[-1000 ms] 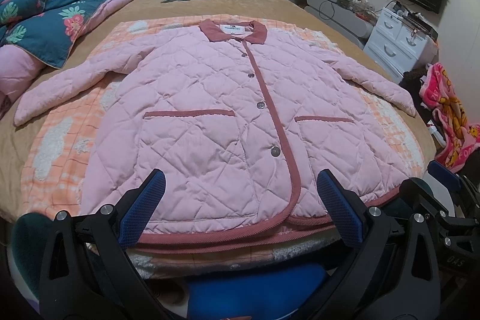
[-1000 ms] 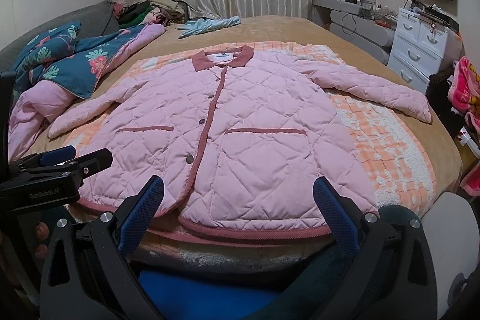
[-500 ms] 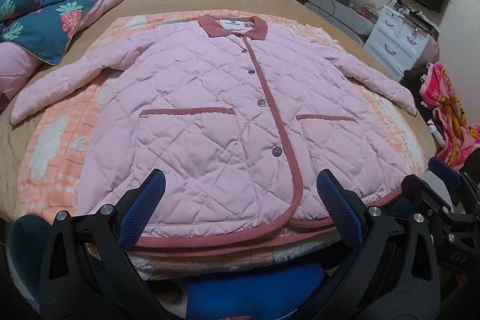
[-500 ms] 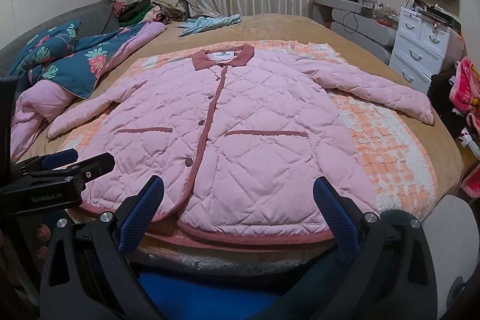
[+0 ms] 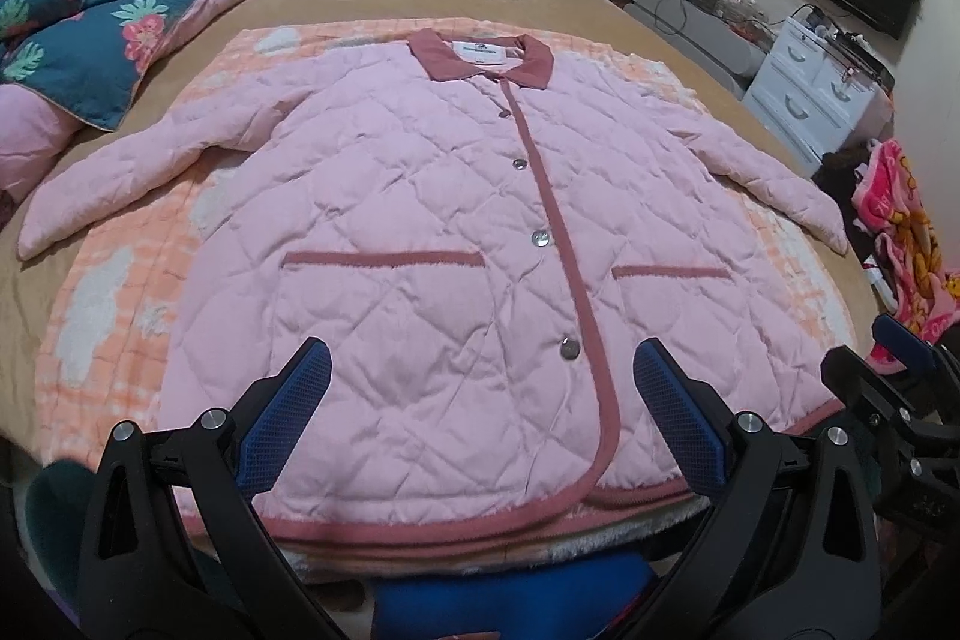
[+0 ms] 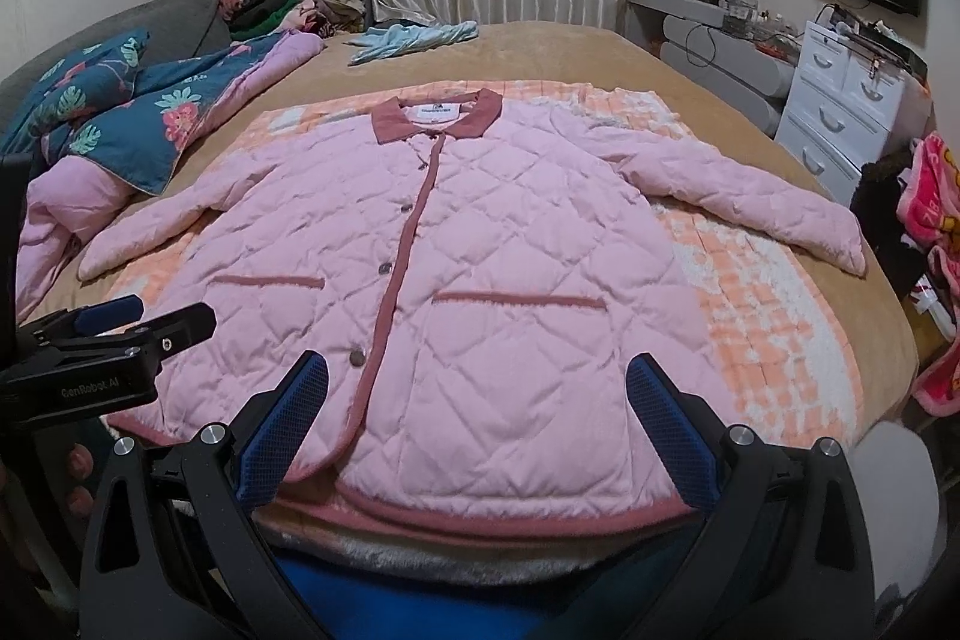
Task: Fold large clothes
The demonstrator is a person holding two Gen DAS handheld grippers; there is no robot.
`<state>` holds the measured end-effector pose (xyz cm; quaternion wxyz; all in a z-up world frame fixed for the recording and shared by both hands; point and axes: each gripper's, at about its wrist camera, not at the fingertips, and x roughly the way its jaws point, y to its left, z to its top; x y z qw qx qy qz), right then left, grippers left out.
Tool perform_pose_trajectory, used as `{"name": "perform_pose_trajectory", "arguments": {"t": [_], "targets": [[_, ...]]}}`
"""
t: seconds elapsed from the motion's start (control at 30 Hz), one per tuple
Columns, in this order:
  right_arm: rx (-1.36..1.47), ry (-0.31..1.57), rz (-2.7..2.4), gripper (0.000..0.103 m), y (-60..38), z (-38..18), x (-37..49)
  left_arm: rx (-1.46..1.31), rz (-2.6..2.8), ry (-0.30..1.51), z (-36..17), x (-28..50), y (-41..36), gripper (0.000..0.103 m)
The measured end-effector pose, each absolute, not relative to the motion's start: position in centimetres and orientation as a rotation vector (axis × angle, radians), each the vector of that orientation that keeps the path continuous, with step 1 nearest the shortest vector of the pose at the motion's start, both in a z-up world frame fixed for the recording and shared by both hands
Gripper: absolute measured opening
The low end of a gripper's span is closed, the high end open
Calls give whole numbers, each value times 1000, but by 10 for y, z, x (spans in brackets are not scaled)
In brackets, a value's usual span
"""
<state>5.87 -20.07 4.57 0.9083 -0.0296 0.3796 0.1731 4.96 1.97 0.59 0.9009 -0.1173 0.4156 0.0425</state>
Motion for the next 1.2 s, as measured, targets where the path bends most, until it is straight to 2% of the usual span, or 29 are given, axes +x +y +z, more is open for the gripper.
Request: {"name": "perform_pose_trajectory", "arguments": {"t": [0.77, 1.2], "targets": [[12, 732, 341, 99, -206, 74, 181, -300, 66, 853, 28, 165, 29, 95], [141, 732, 162, 99, -257, 70, 284, -295, 34, 886, 22, 233, 13, 95]]}}
